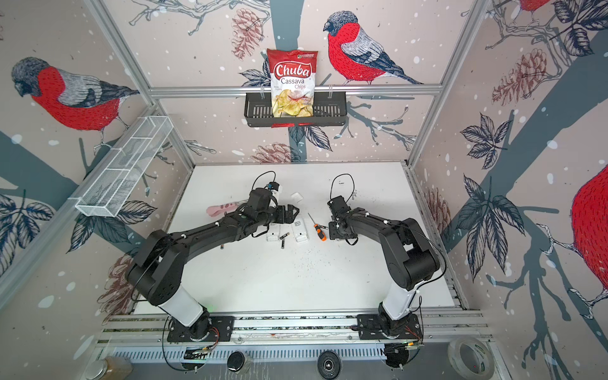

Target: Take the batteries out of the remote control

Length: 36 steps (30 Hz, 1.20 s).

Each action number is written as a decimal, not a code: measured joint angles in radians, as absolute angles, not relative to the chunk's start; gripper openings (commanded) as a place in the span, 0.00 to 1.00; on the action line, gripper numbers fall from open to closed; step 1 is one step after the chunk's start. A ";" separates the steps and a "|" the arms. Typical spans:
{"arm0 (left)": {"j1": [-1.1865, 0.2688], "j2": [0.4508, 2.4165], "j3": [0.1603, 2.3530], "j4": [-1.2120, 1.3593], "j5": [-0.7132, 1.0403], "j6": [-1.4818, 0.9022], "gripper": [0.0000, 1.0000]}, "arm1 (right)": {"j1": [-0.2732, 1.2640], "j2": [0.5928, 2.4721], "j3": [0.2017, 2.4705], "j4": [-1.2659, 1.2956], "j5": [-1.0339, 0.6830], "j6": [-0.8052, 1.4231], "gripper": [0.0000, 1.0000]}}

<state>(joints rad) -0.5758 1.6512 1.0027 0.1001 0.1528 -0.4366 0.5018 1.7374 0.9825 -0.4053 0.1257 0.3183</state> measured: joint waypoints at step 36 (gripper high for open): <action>-0.429 1.557 0.893 0.451 0.491 -0.617 0.96 | 0.388 1.509 0.966 -0.195 -0.567 0.319 0.36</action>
<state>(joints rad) -0.4290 1.5566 0.8932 0.4507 0.4908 -0.6170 0.3882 1.5085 0.9657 -0.1947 -0.5674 0.3187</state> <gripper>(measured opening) 0.966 0.571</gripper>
